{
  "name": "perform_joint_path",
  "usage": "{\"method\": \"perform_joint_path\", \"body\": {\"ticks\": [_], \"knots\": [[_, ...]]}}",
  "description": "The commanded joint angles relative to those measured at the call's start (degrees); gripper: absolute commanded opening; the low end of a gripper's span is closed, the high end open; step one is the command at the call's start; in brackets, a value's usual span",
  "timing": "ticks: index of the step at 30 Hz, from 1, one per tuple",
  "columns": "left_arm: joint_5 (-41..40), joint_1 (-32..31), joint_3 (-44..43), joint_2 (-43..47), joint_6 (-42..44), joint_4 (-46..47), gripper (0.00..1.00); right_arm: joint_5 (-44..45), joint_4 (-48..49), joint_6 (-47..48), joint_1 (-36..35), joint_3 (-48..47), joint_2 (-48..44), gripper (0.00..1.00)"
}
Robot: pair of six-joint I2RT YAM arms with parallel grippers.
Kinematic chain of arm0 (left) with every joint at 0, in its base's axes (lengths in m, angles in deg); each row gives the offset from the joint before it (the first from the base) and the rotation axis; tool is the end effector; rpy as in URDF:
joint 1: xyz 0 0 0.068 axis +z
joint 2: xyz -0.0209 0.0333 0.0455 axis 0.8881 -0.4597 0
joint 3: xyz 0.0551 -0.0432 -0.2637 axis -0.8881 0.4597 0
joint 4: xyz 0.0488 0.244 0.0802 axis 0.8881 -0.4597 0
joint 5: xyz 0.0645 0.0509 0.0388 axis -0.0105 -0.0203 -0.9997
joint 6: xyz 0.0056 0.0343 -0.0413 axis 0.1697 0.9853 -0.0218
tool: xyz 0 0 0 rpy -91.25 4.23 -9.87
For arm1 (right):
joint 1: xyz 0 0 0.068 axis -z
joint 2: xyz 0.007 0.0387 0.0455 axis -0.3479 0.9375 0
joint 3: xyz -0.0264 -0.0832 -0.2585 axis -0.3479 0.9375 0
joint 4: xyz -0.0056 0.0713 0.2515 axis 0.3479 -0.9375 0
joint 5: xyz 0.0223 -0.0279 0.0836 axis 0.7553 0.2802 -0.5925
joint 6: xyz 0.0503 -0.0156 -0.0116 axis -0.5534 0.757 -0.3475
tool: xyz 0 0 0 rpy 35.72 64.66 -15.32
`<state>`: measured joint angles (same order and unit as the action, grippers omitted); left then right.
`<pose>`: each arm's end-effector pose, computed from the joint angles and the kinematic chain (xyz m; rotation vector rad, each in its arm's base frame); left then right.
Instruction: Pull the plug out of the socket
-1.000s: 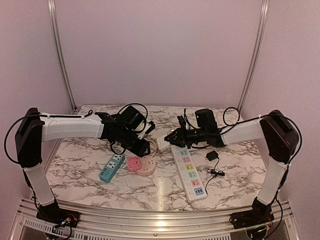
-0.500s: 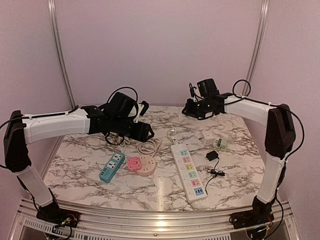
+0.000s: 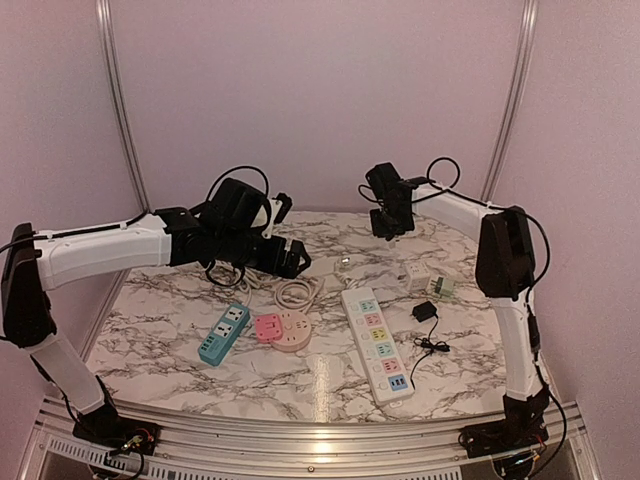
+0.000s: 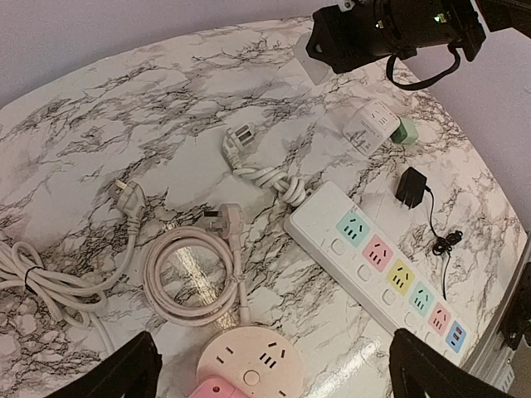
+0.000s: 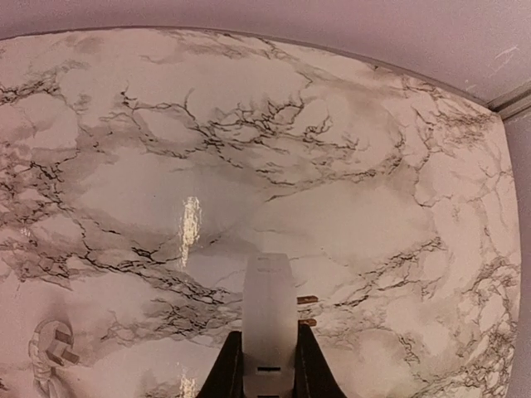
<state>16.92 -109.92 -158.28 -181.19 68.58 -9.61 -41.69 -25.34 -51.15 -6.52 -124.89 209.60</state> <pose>0.2588 -0.2796 0.2966 0.5653 2.1591 -0.6278 0.4574 0.2163 0.2265 -0.0886 2.4541 -0.1901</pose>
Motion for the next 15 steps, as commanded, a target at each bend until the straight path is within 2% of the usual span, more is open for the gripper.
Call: {"method": "perform_joint_path", "body": {"ticks": [1,15], "knots": [[-1.5,0.1,-0.9,2.0,0.0,-0.8,0.99,6.0,-4.1,3.5,0.2,-4.8,2.0,0.04],[-1.2,0.1,-2.8,0.4,0.5,-2.0,0.99,7.1,-2.6,6.9,0.1,-4.3,7.3,0.09]]}}
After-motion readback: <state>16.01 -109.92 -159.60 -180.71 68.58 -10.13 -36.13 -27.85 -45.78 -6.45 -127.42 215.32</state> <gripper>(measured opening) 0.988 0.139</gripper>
